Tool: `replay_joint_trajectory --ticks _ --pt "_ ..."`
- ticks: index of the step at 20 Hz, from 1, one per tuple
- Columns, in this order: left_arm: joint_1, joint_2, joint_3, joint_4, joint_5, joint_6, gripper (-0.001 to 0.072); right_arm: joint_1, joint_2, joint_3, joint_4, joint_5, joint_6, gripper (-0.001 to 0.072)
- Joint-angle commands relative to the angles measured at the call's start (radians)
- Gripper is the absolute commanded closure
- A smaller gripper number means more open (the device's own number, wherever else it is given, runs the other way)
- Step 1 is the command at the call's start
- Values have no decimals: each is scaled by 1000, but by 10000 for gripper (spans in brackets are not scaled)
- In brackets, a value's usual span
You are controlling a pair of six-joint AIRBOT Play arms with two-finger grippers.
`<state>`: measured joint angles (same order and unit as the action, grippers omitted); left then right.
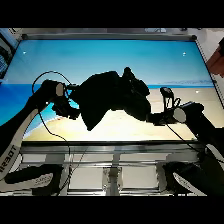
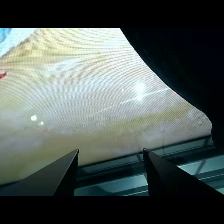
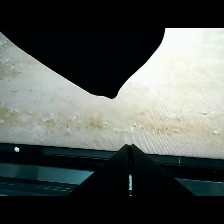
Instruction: Fold the clothes and pants, and hang the long-sleeved shirts on hangers.
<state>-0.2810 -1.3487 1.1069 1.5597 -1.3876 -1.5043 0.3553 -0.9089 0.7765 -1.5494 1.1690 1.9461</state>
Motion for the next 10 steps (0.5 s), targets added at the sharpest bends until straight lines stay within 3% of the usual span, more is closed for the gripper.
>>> replay_joint_trajectory --ticks 1,10 --pt "1 0 0 0 0 0 225 0 0 1 0 0 0 683" --pt "1 0 0 0 0 0 225 0 0 1 1 -69 -2 683"
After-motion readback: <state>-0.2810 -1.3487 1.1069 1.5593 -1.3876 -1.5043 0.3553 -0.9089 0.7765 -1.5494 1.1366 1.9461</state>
